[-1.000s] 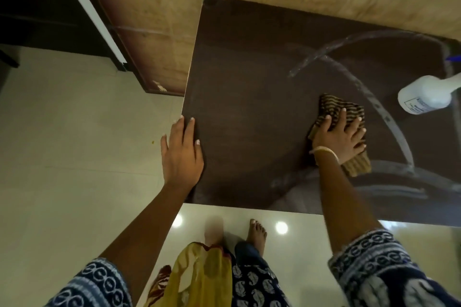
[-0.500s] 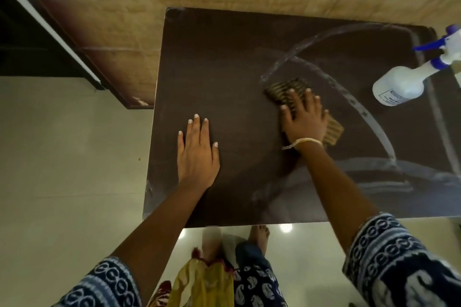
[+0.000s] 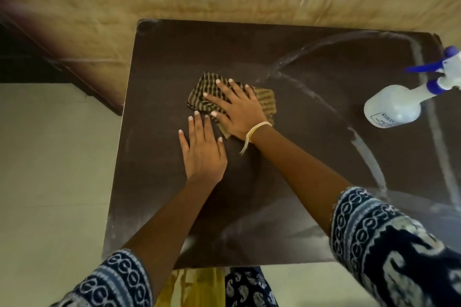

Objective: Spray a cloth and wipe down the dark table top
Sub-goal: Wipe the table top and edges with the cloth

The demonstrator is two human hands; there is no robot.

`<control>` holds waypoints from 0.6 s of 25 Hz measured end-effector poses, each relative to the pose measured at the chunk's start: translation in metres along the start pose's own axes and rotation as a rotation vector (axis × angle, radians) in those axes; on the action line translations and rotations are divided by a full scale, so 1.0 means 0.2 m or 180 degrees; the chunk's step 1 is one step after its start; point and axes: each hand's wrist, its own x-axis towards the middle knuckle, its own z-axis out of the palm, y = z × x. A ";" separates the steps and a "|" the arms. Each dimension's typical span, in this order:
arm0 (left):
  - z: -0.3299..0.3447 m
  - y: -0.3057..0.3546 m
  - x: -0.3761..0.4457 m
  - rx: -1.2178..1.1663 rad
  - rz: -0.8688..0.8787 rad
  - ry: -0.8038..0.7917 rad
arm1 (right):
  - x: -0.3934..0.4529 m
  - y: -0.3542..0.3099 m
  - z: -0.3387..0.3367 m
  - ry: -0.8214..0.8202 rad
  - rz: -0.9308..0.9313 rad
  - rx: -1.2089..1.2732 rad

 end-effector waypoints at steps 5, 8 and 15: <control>0.00 0.11 0.18 -0.0139 -0.0137 0.0073 | -0.06 0.80 -0.10 0.0425 0.2110 0.0430; 0.01 0.16 0.24 -0.0101 -0.0314 0.0178 | -0.15 0.99 -0.12 0.0430 0.3548 0.0775; 0.02 0.15 0.23 -0.0053 -0.0361 0.0307 | 0.42 0.22 -0.11 0.0096 0.1001 0.0409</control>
